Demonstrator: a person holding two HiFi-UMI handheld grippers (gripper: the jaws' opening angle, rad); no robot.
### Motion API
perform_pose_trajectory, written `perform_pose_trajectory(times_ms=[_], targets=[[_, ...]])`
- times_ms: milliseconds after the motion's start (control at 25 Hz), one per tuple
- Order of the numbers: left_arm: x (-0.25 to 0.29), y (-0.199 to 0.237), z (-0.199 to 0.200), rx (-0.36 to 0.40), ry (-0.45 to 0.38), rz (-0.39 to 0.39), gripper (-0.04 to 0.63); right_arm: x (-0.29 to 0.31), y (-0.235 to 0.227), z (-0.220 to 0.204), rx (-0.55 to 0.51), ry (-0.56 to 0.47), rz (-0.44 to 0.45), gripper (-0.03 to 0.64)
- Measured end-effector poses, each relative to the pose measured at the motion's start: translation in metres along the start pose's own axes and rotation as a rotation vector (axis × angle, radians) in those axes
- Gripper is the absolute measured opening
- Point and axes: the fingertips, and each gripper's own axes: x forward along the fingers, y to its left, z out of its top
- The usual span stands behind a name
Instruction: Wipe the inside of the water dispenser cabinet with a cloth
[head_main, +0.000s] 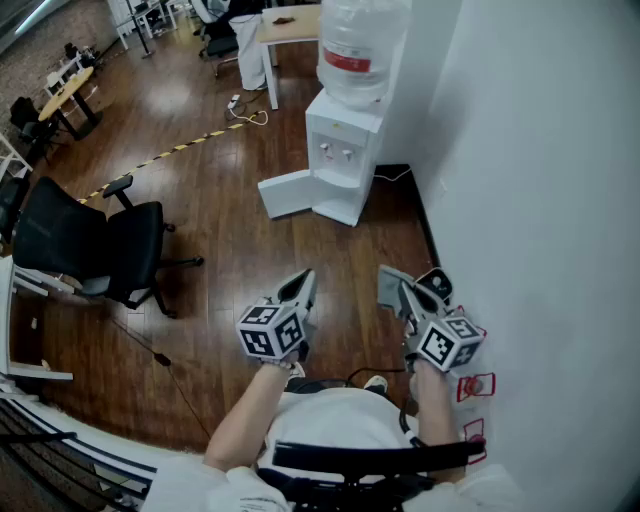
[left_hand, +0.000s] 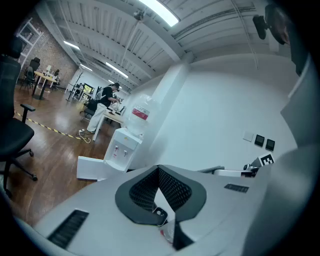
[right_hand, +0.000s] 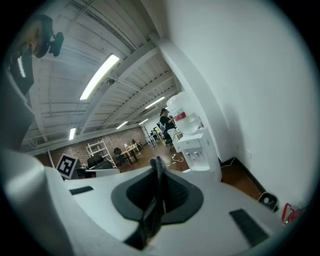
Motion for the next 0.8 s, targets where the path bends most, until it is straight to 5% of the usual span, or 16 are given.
perform_pose_trajectory(times_ms=[800], targets=[[-0.032,0.096,0.043,0.045,0.052,-0.022,-0.002,0.087,0.069,-0.031,0.030,0.005,-0.037,0.017]])
